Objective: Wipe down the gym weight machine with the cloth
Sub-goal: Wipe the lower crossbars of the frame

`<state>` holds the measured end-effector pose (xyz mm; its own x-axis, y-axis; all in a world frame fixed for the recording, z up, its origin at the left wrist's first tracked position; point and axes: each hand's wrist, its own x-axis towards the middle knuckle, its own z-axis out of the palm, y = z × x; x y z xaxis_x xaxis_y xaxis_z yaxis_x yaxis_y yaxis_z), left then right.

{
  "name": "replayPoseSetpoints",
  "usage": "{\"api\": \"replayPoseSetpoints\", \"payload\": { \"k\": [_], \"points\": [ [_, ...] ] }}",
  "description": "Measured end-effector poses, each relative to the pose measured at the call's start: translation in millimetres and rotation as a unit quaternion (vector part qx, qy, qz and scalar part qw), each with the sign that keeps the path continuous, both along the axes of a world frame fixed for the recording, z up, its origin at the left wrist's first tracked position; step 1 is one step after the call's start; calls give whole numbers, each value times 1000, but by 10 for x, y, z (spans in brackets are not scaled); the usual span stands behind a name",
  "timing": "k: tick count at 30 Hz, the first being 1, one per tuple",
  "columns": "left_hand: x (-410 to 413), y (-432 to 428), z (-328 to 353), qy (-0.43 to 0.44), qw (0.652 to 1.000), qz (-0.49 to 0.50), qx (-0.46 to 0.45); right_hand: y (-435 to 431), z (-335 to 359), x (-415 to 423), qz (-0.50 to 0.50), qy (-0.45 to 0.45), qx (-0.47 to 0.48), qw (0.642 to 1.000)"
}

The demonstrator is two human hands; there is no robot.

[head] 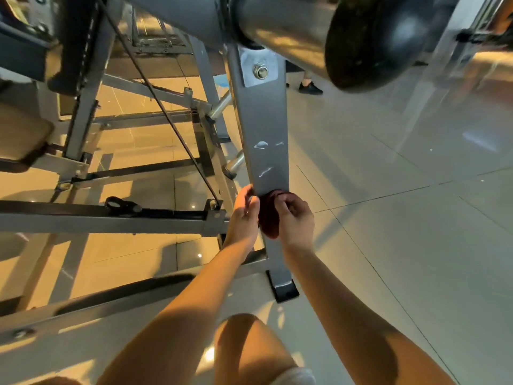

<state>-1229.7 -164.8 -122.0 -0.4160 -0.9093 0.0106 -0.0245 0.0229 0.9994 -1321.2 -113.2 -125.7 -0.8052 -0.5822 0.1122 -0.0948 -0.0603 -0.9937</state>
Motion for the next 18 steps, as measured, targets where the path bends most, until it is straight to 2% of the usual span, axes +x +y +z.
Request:
{"api": "replayPoseSetpoints", "payload": {
  "k": [3, 5, 7, 10, 11, 14, 18],
  "points": [
    [-19, 45, 70, 9, 1000, 12, 2, -62, 107, 33, 1, 107, 3, 994],
    [-43, 86, 110, -1, 1000, 17, 6, -66, 50, 41, -6, 117, 20, 993],
    [-47, 92, 159, -11, 999, 24, 18, -24, -48, 47, -29, 66, 33, 997],
    [-39, 78, 220, -13, 999, 19, 37, 95, -96, 57, -49, -81, 71, 993],
    [-27, 83, 248, -20, 999, 10, 38, 120, -58, 72, -42, -105, 89, 990],
    [21, 70, 261, -30, 999, -13, 32, 93, 136, 88, -15, -26, 95, 995],
    [146, 82, 393, -28, 998, -54, 2, 9, 614, 216, -2, 58, -48, 997]
  ]
}}
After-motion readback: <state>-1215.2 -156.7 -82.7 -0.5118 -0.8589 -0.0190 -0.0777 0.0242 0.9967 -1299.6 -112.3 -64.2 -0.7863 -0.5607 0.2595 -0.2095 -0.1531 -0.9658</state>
